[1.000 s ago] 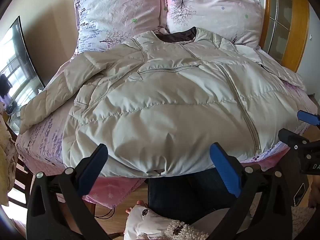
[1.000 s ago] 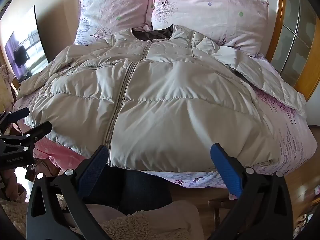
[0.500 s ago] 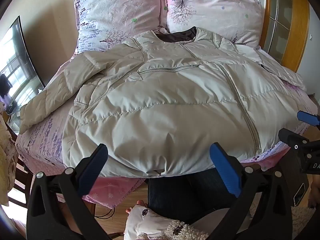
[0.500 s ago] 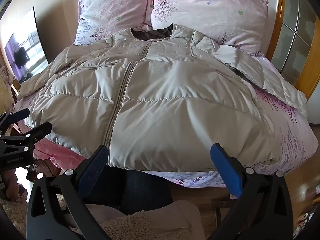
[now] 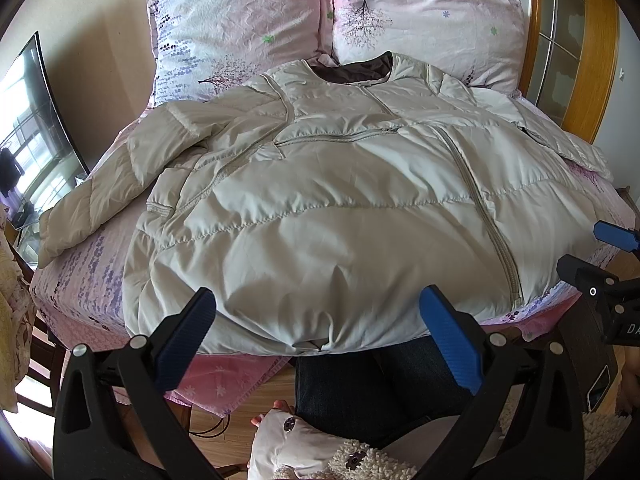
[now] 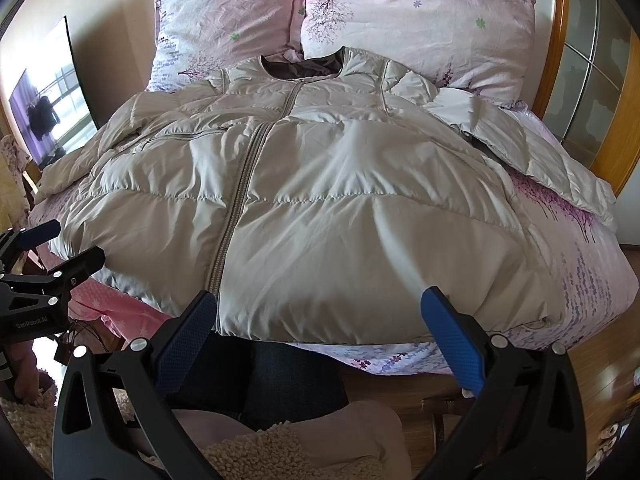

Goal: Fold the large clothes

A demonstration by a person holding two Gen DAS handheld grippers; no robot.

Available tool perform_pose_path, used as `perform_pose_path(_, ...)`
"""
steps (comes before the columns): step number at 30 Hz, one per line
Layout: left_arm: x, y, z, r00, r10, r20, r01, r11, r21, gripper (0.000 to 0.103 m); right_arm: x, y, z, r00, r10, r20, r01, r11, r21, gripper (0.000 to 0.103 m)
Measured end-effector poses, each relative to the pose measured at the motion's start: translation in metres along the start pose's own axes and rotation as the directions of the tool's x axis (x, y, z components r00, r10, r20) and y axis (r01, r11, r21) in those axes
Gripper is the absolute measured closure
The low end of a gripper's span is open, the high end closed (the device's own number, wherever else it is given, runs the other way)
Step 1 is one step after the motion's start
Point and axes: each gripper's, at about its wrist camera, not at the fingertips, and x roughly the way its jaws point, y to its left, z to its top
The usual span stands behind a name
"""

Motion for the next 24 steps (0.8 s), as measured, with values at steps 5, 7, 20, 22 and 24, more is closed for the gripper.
perform_pose_path(5, 0.0002, 0.0001, 0.0001, 1.000, 0.000, -0.001, 0.000, 1.000, 0.000, 0.002, 0.0007, -0.0003, -0.0001, 1.000, 0.002, -0.001, -0.002, 1.000, 0.003, 0.001)
perform_pose_path(7, 0.0002, -0.0001, 0.0000, 1.000, 0.000, -0.001, 0.000, 1.000, 0.000, 0.002, 0.0008, -0.0007, 0.0000, 1.000, 0.003, -0.001, -0.003, 1.000, 0.003, 0.001)
perform_pose_path(20, 0.0003, 0.0001, 0.0001, 1.000, -0.001, -0.003, 0.001, 1.000, 0.000, 0.002, 0.0019, -0.0013, -0.0002, 1.000, 0.006, -0.002, -0.006, 1.000, 0.006, 0.001)
perform_pose_path(22, 0.0002, 0.0001, 0.0001, 1.000, -0.001, -0.003, 0.001, 1.000, 0.000, 0.002, 0.0019, -0.0010, -0.0004, 1.000, 0.005, -0.003, -0.005, 1.000, 0.007, 0.001)
perform_pose_path(24, 0.0003, 0.0001, 0.0002, 1.000, -0.001, -0.003, 0.001, 1.000, -0.001, 0.002, 0.0020, -0.0016, -0.0001, 1.000, 0.007, -0.002, -0.007, 1.000, 0.008, 0.001)
